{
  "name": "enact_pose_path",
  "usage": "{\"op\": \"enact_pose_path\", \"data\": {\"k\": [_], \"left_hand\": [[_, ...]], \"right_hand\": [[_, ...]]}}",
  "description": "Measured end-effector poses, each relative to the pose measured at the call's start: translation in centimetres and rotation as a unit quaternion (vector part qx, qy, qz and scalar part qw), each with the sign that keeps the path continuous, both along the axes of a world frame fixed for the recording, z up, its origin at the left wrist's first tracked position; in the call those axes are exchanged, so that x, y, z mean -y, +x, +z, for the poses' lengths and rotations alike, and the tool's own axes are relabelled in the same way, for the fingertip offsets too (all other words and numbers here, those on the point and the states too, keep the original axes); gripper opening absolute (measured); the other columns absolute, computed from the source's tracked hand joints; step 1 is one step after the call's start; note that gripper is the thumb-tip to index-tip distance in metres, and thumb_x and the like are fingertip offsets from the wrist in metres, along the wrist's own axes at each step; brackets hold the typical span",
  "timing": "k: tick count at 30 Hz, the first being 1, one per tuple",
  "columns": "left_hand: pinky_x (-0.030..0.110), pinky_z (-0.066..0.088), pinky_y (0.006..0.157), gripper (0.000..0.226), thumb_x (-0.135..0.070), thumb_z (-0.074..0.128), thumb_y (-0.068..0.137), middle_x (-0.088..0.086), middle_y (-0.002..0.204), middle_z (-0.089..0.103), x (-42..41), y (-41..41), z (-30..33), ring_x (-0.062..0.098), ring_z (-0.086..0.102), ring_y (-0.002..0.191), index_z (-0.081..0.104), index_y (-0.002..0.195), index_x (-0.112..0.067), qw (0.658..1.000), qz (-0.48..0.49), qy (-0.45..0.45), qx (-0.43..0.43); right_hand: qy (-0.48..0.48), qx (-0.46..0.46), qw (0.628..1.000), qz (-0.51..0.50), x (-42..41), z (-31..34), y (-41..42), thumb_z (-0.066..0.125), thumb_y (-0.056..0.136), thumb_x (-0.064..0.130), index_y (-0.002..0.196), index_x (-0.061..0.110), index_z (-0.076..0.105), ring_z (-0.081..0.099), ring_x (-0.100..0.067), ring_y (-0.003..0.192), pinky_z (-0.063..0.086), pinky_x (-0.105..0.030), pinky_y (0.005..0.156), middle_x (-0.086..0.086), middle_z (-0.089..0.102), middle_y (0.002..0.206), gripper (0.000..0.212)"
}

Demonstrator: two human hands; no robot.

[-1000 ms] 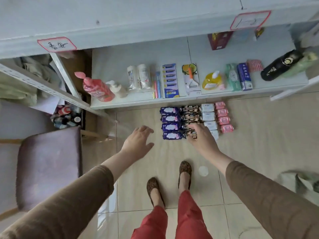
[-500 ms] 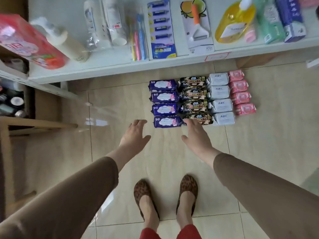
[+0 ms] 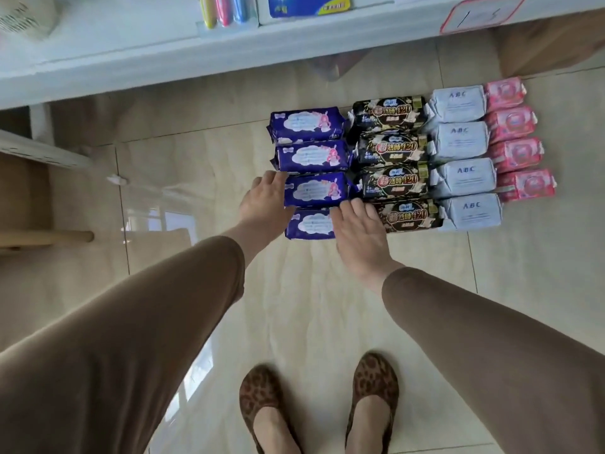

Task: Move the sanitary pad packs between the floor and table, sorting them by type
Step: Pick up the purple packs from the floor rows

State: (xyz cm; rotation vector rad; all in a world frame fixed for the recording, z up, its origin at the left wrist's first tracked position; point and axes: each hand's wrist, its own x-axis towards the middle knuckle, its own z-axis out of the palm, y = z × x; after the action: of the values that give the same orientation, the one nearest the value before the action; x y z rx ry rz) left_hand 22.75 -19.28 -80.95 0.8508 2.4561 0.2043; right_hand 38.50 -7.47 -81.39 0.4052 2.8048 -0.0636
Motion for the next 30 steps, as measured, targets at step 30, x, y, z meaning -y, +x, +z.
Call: {"op": "enact_pose_path", "data": {"k": [30], "left_hand": [[0.018, 0.039, 0.063, 0.048, -0.044, 0.077, 0.068, -0.017, 0.092, 0.058, 12.6, -4.2, 46.9, 0.01, 0.057, 0.082, 0.058, 0.112, -0.038, 0.985, 0.111, 0.127, 0.039]], "right_hand": [[-0.528, -0.09, 0.797, -0.278, -3.1, 46.0, 1.5, 0.086, 0.057, 0.047, 0.103, 0.046, 0.049, 0.06, -0.006, 0.091, 0.048, -0.025, 0.08, 0.009, 0.062, 0.108, 0.059]]}}
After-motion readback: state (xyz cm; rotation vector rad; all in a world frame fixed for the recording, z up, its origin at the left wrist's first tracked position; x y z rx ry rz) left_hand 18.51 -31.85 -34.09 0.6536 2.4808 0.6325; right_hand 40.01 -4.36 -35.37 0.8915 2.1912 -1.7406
